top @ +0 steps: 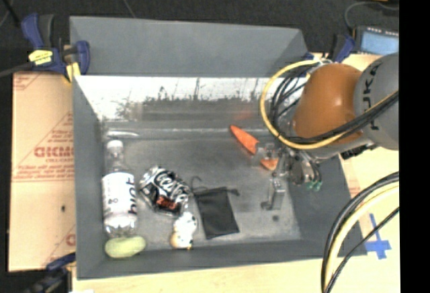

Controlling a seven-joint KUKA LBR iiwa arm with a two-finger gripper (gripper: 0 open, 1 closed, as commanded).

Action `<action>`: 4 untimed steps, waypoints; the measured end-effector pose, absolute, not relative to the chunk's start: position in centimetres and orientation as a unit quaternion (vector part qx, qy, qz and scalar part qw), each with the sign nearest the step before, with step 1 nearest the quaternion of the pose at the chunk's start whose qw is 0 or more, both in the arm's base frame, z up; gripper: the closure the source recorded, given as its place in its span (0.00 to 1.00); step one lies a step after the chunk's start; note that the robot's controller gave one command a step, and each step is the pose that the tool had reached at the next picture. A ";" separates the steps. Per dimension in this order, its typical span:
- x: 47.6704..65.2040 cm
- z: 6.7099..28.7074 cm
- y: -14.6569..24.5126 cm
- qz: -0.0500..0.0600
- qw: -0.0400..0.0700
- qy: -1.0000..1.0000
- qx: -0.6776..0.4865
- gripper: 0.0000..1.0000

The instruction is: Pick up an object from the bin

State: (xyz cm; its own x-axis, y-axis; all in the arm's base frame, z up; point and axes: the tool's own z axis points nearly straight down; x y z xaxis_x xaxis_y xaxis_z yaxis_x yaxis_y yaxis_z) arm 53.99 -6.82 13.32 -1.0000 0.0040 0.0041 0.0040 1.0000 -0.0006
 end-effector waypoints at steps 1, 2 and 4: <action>54.1 13.8 -6.8 0.001 -0.001 -1.000 -0.001 0.00; 53.3 12.1 -2.2 0.000 -0.001 -1.000 -0.011 0.00; 57.3 7.1 -1.0 0.001 -0.004 -0.999 -0.032 1.00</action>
Offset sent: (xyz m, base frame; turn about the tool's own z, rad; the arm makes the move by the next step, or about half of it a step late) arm -0.0108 0.0675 -0.0201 0.0207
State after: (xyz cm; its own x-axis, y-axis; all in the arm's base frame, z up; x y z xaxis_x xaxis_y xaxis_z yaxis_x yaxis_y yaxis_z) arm 57.34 -1.03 7.09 -0.9979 0.0648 -0.0074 0.0648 0.9979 -0.0013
